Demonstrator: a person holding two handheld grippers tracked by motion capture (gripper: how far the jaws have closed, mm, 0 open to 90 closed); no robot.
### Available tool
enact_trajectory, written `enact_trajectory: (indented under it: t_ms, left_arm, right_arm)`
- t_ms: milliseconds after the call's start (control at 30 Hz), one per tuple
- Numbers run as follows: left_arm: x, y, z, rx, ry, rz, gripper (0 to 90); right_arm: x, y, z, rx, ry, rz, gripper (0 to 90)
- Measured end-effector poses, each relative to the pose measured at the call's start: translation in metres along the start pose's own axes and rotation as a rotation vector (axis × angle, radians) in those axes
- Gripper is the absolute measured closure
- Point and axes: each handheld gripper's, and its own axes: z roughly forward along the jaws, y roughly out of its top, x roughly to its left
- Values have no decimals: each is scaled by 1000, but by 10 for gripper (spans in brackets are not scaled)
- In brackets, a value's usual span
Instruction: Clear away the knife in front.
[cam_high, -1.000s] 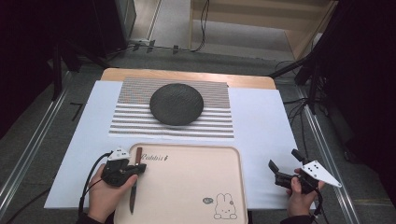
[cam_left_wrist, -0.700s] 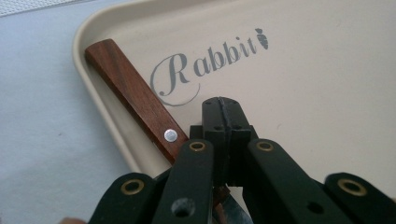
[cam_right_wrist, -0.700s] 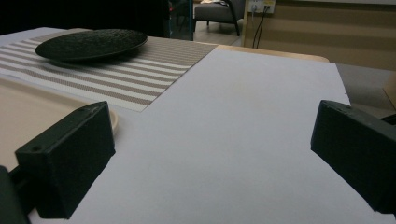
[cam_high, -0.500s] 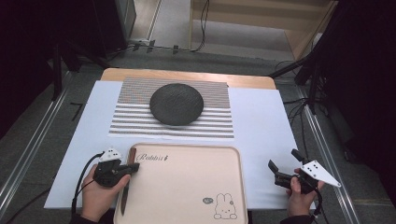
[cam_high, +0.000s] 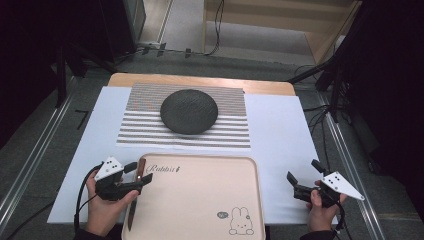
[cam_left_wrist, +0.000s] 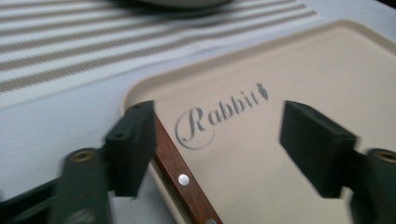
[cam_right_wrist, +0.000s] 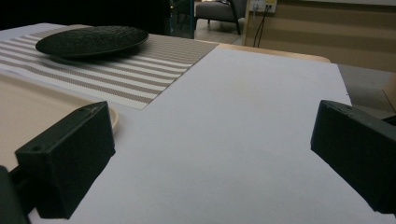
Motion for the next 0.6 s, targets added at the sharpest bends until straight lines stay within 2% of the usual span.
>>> enact_trajectory:
  t_ms: [33, 67, 133, 200, 267, 600]
  left_arm:
    - [0, 1, -1, -9, 10, -11, 63]
    - [1, 0, -2, -20, -4, -1, 1]
    - [3, 0, -5, -52, -38, -3, 0]
    - [4, 0, -7, -65, -45, 3, 0]
    - [4, 1, -9, -68, -32, 5, 0]
    - [15, 0, -16, -81, -24, -3, 0]
  right_arm:
    - [0, 0, 0, 0, -1, -1, 0]
    - [0, 0, 0, 1, -1, 0, 0]
    - [0, 0, 0, 1, -2, -1, 0]
    - [0, 0, 0, 1, -1, -1, 0]
    - [0, 0, 0, 1, 0, -1, 0]
    - [0, 0, 0, 1, 0, -1, 0]
